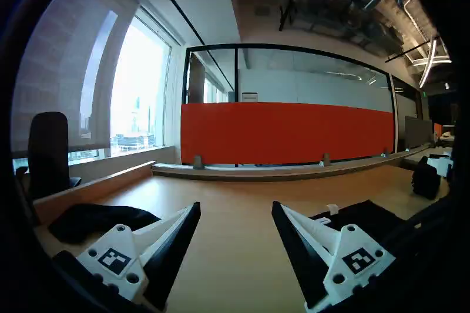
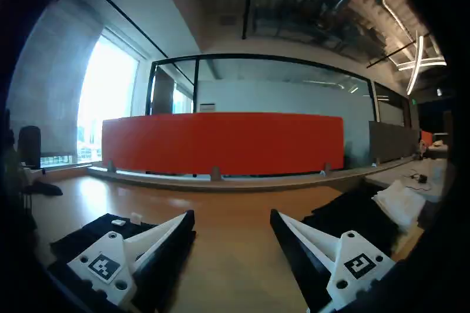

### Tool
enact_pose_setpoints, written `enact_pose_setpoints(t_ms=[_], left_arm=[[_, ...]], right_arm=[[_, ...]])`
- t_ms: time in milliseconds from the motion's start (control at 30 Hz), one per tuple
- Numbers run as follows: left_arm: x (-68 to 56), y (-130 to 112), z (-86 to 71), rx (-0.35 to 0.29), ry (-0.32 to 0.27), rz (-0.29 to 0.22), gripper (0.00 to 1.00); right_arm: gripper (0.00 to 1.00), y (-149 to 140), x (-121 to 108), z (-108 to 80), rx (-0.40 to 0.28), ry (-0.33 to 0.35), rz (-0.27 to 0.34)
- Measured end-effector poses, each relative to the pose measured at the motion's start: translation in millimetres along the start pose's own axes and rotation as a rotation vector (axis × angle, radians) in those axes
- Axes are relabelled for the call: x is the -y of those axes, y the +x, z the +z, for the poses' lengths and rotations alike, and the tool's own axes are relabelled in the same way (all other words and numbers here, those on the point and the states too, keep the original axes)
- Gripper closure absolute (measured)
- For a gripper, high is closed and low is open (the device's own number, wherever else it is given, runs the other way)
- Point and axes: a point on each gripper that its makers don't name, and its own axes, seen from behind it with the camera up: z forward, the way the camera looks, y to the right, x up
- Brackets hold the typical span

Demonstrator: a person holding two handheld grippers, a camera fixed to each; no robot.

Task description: Fold towel

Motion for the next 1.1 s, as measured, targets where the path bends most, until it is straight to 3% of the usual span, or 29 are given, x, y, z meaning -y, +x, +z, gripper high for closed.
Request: enact_pose_setpoints(t_ms=[367,600,867,1100], left_arm=[[-1.4,88,-8.2,0.011,-0.008,0.039,0.10],[-2.3,146,-10.1,0.012,-0.019,0.029,0.10],[-12.1,184,-14.7,0.025,-0.047,0.035,0.10],[-12.2,196,-15.2,0.032,-0.049,0.033,0.10]], right_arm=[[0.00,84,3,-9.4,0.008,-0.013,0.002],[0.00,145,2,-18.3,-0.004,-0.025,-0.010],[0.00,187,0,-29.2,0.001,-0.038,-0.014],[0.00,201,3,-32.6,0.012,-0.042,-0.026]])
